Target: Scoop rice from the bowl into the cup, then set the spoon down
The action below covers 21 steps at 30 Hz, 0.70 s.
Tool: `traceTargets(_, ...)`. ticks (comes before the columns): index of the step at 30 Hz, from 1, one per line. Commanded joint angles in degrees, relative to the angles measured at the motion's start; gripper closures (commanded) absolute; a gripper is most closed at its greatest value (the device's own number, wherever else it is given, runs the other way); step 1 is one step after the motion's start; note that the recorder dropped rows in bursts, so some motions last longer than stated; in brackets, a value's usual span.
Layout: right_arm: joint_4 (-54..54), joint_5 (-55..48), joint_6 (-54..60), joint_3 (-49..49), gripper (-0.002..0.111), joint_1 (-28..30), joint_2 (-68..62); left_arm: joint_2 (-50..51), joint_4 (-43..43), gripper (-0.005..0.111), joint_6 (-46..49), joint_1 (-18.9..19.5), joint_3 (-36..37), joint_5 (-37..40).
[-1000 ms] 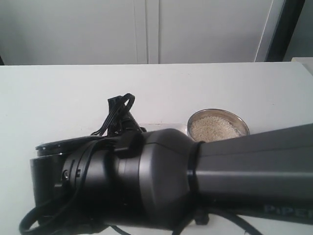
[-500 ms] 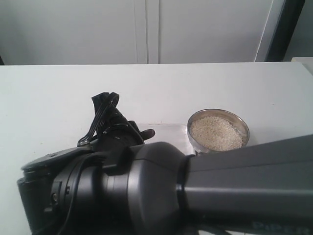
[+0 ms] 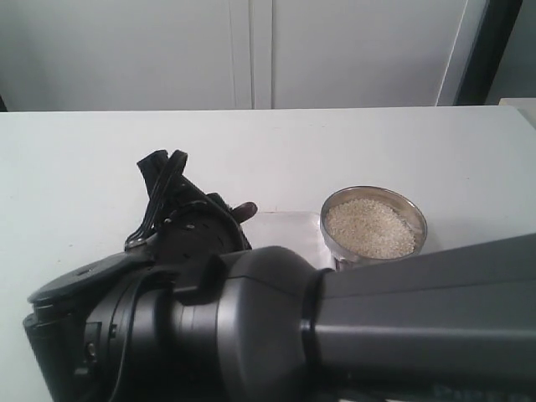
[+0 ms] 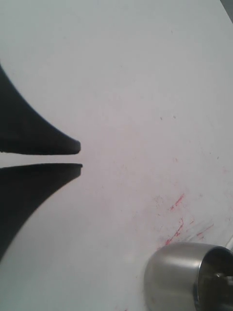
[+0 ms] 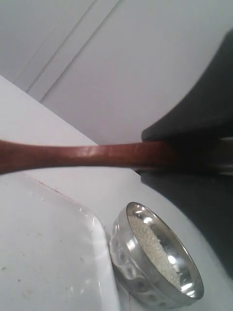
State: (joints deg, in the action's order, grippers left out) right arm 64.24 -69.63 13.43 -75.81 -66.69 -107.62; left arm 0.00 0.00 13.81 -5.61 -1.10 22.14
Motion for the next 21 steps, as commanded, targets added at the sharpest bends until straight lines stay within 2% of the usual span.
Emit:
traceTargets(1, 2.42, -0.34, 1.94, 1.44, 0.108, -0.39, 0.22, 0.0, -0.32, 0.092, -0.33, -0.31, 0.52, 2.74)
traceTargets(7, 3.88, -0.34, 1.2, 3.32, 0.108, -0.65, 0.22, 0.0, -0.32, 0.092, -0.33, -0.31, 0.52, 2.74)
traceTargets(16, 4.63, -0.34, -13.04, 3.32, 0.108, -0.65, 2.15, 0.0, -0.32, 0.092, -0.33, -0.31, 0.52, 2.74)
traceTargets(19, 1.38, -0.34, -17.37, 3.32, 0.108, -0.65, 5.08, 0.0, -0.32, 0.092, -0.33, -0.31, 0.52, 2.74)
traceTargets(21, -2.55, -0.34, -24.08, 3.32, 0.108, -0.38, 7.84, 0.0, -0.32, 0.092, -0.33, -0.31, 0.52, 2.74)
